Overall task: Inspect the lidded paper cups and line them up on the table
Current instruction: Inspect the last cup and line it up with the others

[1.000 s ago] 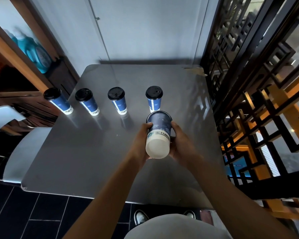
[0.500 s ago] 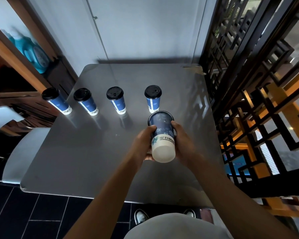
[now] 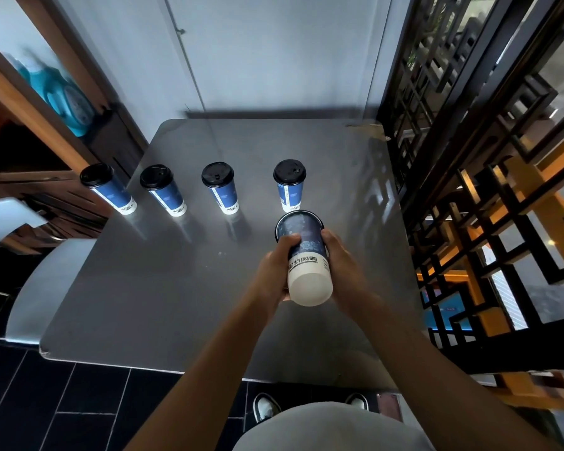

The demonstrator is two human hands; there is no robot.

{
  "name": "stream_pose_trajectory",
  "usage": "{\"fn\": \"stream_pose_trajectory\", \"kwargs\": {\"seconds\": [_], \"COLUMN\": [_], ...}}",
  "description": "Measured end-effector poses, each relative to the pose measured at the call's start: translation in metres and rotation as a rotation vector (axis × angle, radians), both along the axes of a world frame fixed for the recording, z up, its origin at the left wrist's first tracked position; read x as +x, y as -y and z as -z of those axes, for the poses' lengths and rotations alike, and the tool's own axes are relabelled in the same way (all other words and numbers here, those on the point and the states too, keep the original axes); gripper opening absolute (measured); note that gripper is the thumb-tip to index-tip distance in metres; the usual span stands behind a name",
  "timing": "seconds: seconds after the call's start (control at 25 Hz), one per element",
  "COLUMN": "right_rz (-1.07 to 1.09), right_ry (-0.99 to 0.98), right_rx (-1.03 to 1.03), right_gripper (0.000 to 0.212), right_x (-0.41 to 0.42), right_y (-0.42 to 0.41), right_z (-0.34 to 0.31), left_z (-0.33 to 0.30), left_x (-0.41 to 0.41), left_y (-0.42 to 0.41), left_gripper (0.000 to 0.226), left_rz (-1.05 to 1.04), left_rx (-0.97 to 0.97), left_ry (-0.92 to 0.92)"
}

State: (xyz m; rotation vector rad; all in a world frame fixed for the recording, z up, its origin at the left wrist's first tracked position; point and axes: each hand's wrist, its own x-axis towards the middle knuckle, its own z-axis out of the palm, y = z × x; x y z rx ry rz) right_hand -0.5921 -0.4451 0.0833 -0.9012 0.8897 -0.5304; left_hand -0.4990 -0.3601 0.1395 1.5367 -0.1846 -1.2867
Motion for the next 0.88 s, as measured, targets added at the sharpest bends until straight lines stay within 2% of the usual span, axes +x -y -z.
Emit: {"fn": "stream_pose_trajectory", "kwargs": {"seconds": [0.16,0.36,0.52,0.64,0.72,0.88], "right_rz": [-0.006,0.007,0.054,0.031,0.016,0.021], "right_ry": [-0.004,0.011,-0.023,-0.042,0.026,0.103], "right_rx": [-0.02,-0.042,-0.079,-0.081,-0.056,0.032], "right_gripper": [0.04,0.04,0.038,0.04,0.048,0.051], "right_x": [-0.002,0.001,0.004,0.007,0.008,0.007], "right_y": [0.001,0.001,-0.001,0.0,-0.002,-0.003], "right_z": [-0.003,0.002,0.007,0.012,0.005,0.01], "left_z": [0.002,0.007,0.007,0.005,0.004,0.012], "left_x": [0.002,0.004,0.005,0.007,0.004,0.004], "left_y": [0.001,-0.002,0.0,0.002,0.003,0.003], "left_gripper": [0.091,0.105,0.063,0.061,0.064,0.087], "left_rz": [0.021,-0.025,0.003,-0.008,-0.043,-0.079], "left_rx": [0.013,0.01,-0.042,-0.037,-0.076,-0.112], "left_ry": [-0.001,0.148,0.236,0.125,0.086,-0.013]}}
